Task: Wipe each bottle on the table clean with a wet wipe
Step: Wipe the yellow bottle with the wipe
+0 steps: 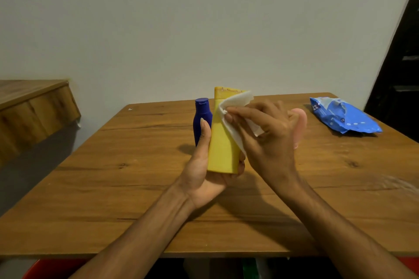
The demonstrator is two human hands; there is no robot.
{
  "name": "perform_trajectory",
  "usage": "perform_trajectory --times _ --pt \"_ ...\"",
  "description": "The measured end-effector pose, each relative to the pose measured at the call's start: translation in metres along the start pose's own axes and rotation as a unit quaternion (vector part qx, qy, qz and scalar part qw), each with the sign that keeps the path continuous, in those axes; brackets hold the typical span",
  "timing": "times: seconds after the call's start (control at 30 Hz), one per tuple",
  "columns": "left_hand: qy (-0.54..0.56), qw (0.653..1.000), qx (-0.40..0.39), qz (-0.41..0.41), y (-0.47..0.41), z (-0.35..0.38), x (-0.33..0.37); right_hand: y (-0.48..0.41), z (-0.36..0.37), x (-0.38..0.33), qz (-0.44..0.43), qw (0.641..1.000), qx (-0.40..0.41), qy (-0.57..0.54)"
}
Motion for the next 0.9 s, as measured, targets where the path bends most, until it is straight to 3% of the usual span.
perform_trajectory --times 0.17,0.37,0.57,0.9 --pt "0.033 0.999 0.003 0.009 0.000 -0.002 0.004 0.001 0.008 -0.006 -0.032 0.997 -0.045 -0.062" --pt "0.035 0.999 0.017 0.002 0.002 0.000 0.006 0.002 0.004 0.003 0.031 0.998 -0.002 -0.046" --pt "0.088 0.995 0.041 0.019 0.002 0.000 0.010 0.005 0.017 0.006 0.034 0.989 -0.109 -0.097" --pt "0.113 0.990 0.081 0.035 0.004 -0.004 0.015 0.006 0.024 0.009 0.030 0.974 -0.196 -0.108"
Point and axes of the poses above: each hand's wrist, its own y-axis away from the middle knuckle, its own z-axis out of the palm, x = y × z, the point moved 7 cm from there along -y, towards the middle knuckle, and after that the axes turned 8 degrees about -z, right-handed, at the moved point
